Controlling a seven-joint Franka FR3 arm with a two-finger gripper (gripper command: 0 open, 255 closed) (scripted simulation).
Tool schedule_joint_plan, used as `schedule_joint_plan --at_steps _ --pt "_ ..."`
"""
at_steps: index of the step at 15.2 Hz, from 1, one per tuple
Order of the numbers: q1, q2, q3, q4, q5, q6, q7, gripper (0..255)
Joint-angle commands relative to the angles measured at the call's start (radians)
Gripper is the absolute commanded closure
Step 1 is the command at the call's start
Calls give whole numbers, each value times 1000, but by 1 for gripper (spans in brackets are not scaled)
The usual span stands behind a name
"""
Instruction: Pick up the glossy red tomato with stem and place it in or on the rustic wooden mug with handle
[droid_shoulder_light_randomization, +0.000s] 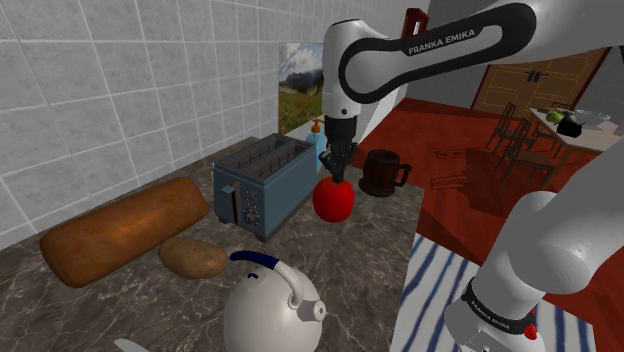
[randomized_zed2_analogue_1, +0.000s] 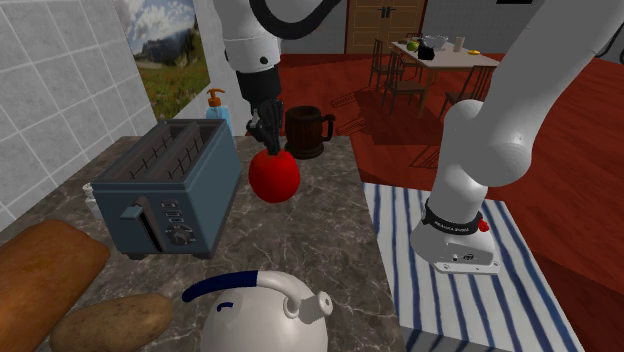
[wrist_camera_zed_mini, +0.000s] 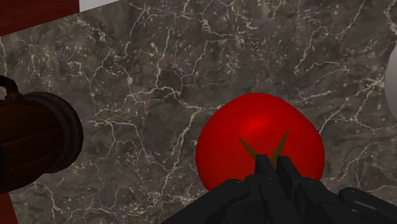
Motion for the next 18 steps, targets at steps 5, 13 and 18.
schedule_joint_plan --at_steps 5,13,18 --pt "-1 -14 -3 72 0 -85 -2 255" --pt "-3 -20 -7 173 -2 -194 -2 255" --pt "-4 -17 -9 243 -3 -261 -2 255"
